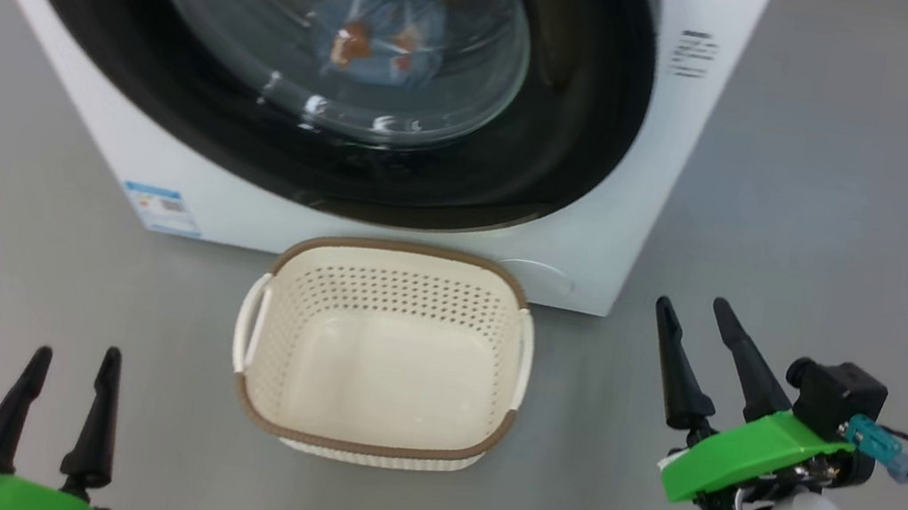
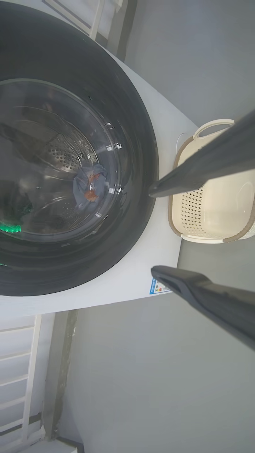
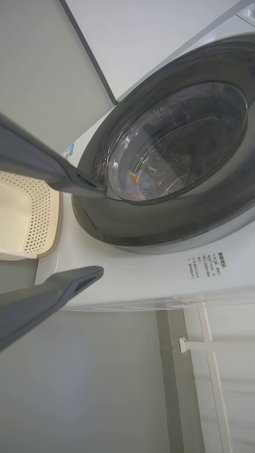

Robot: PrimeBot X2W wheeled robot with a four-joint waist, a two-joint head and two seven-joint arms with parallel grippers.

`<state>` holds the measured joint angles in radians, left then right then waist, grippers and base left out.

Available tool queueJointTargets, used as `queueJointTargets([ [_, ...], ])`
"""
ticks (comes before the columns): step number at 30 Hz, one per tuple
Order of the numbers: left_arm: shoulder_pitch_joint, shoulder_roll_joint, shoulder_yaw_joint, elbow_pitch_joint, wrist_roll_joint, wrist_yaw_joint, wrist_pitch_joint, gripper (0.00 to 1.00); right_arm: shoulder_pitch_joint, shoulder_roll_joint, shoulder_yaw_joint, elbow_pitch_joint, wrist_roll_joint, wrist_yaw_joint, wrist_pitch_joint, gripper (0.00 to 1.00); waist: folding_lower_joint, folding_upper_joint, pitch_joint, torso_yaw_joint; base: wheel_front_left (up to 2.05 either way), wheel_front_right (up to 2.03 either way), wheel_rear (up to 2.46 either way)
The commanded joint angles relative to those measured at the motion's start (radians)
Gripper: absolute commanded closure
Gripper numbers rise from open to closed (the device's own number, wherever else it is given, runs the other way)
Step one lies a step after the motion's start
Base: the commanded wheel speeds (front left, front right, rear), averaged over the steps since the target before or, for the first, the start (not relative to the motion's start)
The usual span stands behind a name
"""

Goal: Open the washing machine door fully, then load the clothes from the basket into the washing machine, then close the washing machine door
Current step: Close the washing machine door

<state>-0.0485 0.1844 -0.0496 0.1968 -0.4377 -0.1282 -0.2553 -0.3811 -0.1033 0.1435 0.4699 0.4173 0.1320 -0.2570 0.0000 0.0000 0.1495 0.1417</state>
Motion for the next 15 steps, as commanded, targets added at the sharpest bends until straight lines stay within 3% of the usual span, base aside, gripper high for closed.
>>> queueJointTargets([
  [1, -0.005, 0.031, 0.043, -0.013, 0.007, -0.003, -0.006, 0.00, 0.015, 0.007, 0.015, -0.027, 0.004, -0.001, -0.005, 0.00, 0.0000, 0.0000, -0.029, -0.040, 0.00, 0.00, 0.00],
  [15, 0.045, 0.039, 0.086, 0.006, 0.040, -0.003, -0.006, 0.00, 0.124, -0.017, -0.006, -0.042, 0.008, -0.001, -0.005, 0.00, 0.0000, 0.0000, -0.092, -0.146, 0.00, 0.00, 0.00],
])
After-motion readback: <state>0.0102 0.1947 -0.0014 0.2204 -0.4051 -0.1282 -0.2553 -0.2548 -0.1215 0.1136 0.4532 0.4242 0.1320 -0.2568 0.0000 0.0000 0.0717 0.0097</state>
